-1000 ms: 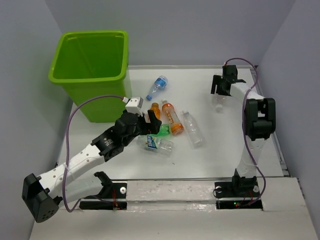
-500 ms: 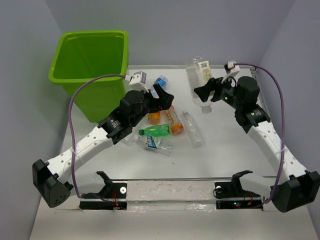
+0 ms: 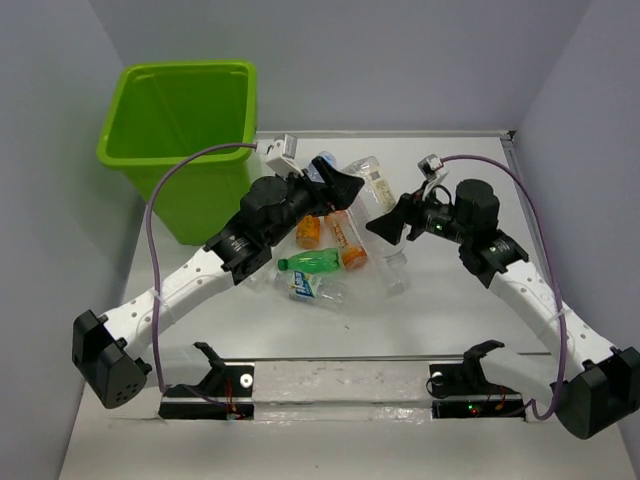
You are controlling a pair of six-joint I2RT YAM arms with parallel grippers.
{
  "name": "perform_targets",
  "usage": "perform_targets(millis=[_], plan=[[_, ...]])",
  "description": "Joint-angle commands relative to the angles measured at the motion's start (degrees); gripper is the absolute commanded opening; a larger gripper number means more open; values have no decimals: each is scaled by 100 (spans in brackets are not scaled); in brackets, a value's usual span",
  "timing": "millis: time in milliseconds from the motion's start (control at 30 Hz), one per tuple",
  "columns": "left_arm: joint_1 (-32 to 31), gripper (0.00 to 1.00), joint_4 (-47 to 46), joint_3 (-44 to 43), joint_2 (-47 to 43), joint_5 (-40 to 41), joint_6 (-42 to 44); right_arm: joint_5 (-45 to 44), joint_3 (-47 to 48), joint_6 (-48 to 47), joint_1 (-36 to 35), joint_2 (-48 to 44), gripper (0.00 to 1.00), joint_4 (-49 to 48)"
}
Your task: Put the plastic bottles in the bin
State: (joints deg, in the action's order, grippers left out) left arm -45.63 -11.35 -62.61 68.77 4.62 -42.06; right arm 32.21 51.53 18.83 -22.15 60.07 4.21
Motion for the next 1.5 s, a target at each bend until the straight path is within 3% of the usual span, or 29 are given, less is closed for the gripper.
perform_targets(millis=[0,200,400,667,833,1100,1233,1467], plan=[[19,99,-271,-225,382,3,110,41,129,-2,-473,83,43,-350],[27,99,-104,-462,804,109,225,-240,200,-116,-834,267,43,-350],[27,99,98,-559,1112,197,277,-1163,471,-502,-1378,470,43,-9],[27,99,124,-542,1262,424,505,-1708,456,-582,-1643,225,42,-139],[27,99,73,-349,1138,663,620,-1472,446,-451,-1643,-242,41,-280],[54,99,-235,-16,761,452,998,-1490,358,-47,-1643,-557,33,-359],[98,99,-455,153,497,-22,963,-1261,367,94,-1643,-734,31,-649],[98,99,-51,-41,154,-58,1139,-884,709,103,-1643,-858,30,-579]])
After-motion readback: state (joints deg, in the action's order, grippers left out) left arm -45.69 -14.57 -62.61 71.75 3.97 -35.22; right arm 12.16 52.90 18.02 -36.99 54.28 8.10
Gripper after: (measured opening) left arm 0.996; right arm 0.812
